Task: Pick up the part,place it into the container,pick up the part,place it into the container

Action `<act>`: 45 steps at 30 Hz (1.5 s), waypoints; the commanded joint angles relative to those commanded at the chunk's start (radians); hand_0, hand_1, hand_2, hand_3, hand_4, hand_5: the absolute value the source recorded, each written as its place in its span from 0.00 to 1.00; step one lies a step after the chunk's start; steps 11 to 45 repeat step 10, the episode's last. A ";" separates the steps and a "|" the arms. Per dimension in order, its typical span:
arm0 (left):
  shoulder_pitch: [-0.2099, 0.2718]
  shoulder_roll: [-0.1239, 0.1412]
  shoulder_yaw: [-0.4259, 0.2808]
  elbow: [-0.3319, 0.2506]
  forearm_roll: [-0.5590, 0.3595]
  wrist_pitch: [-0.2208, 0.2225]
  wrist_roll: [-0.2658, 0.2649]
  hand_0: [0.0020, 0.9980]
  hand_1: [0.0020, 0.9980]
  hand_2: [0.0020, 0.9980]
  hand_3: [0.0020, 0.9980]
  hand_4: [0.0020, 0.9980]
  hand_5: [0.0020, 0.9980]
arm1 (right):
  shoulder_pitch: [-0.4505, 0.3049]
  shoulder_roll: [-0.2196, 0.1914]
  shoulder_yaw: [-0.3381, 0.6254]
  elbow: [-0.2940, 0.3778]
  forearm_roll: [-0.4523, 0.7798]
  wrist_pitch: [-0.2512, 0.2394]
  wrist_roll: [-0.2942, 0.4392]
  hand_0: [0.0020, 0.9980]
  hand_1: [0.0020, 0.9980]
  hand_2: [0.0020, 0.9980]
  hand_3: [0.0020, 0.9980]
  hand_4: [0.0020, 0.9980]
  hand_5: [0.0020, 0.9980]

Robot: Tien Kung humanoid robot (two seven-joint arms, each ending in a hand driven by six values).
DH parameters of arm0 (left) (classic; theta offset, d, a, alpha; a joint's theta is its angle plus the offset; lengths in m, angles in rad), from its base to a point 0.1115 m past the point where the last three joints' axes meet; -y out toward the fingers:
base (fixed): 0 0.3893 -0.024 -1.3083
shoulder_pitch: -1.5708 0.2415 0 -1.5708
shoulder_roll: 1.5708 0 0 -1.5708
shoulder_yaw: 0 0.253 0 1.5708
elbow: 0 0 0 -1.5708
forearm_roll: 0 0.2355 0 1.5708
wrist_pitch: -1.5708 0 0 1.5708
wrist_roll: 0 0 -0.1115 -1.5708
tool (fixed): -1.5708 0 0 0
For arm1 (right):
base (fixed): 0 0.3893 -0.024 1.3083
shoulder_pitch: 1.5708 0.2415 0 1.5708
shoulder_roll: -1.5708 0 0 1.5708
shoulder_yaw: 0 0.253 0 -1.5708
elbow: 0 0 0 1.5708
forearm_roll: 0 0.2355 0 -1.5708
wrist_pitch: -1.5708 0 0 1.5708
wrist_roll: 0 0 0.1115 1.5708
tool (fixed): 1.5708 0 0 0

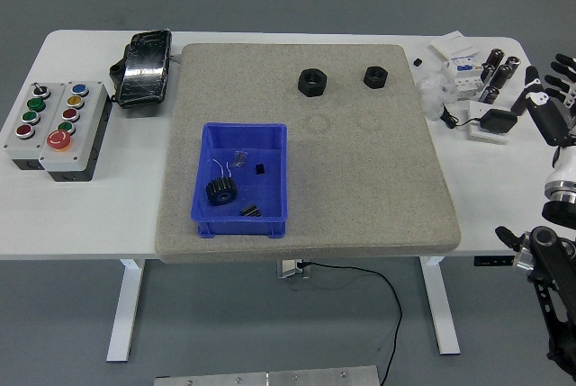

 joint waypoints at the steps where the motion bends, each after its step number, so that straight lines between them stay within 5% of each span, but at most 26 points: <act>1: 0.000 0.000 0.000 0.000 0.000 0.000 0.000 0.63 0.55 0.53 0.61 0.67 0.36 | 0.000 0.000 0.001 0.000 -0.004 0.000 -0.003 0.64 0.65 0.70 0.68 0.80 0.32; 10: 0.000 0.002 -0.006 0.000 0.006 0.000 0.002 0.63 0.55 0.53 0.61 0.67 0.36 | -0.002 -0.001 0.007 0.014 -0.149 0.000 -0.118 0.64 0.65 0.71 0.69 0.80 0.33; 45: 0.000 0.002 -0.006 0.000 0.006 0.000 0.002 0.63 0.55 0.53 0.61 0.67 0.36 | -0.002 -0.001 0.007 0.014 -0.149 0.000 -0.118 0.64 0.65 0.71 0.69 0.80 0.33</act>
